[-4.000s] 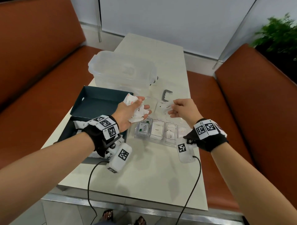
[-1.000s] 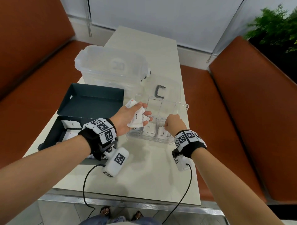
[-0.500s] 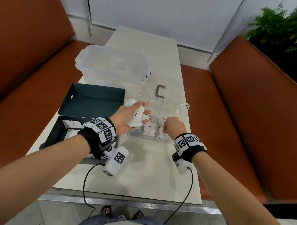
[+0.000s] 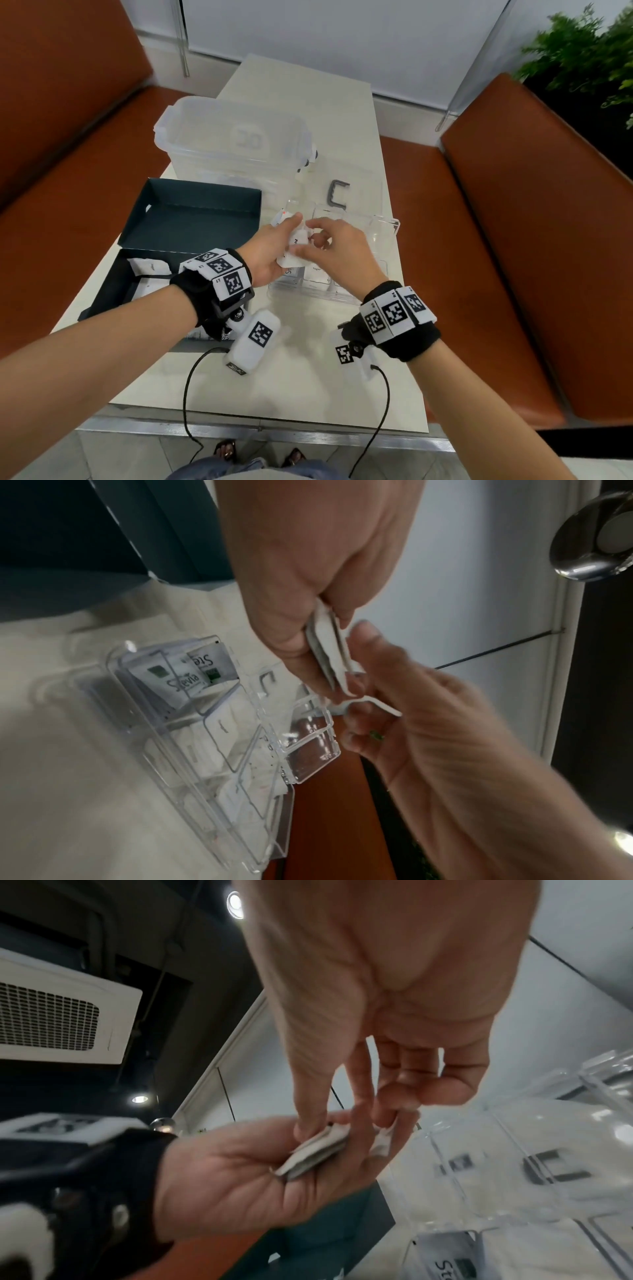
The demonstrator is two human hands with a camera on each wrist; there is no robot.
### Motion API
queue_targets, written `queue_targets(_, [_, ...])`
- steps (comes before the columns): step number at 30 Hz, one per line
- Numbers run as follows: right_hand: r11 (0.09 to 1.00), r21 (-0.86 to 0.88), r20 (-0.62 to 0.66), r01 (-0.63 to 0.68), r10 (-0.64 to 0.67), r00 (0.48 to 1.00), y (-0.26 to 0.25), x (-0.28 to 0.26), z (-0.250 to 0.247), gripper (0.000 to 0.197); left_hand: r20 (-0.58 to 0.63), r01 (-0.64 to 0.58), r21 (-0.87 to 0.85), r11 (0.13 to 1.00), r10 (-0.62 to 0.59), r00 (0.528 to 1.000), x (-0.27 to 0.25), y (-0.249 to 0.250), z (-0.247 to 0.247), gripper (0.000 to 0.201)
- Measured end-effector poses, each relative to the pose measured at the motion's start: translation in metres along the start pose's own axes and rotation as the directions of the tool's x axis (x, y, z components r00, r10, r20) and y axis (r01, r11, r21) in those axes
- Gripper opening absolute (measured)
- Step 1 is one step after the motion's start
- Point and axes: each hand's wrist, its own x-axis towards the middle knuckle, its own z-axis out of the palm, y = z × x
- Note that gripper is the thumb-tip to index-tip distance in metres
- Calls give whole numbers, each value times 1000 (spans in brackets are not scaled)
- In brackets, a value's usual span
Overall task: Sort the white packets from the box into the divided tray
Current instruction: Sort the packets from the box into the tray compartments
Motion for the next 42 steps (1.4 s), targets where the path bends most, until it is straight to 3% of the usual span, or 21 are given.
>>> queue_targets(3, [999,11,-5,-37,37,999,1,5,4,48,-3,4,30,1000,-4,1000,-2,2,5,21])
queue_targets(5, [993,101,-6,-66,67,998,3,6,2,40,13,22,-7,1000,-22,1000,-5,4,8,23])
queue_targets(8, [970,223,14,-93,92,996,8,7,-3,22,60,54,-75,996,-50,997,-6,4,9,41])
queue_targets(12, [960,249,-29,-129,141,990,16,10,-12,5,116,63,-105,992,-51,992,-5,1,10,34])
queue_targets(22, [834,473,28,-285,309,951,35,13,-38,10,109,38,-112,993,-25,994,-2,-3,9,25])
queue_targets(25, [882,380,-22,-279,310,950,49,16,-50,7,110,26,-141,990,-11,994,0,-4,3,25])
queue_targets(28, [942,139,-81,-304,317,945,67,20,-52,7,128,35,-193,980,-10,992,0,-5,0,24])
queue_targets(30, [950,-35,-46,-310,308,950,76,21,-44,7,126,41,-198,979,-16,992,1,-5,-1,24])
queue_targets(34, [922,-224,23,-317,330,944,86,25,-20,12,135,44,-185,982,-19,991,1,-7,-1,24])
queue_targets(42, [830,-424,5,-363,403,915,90,22,4,18,134,48,-199,979,-22,991,-1,-5,-3,25])
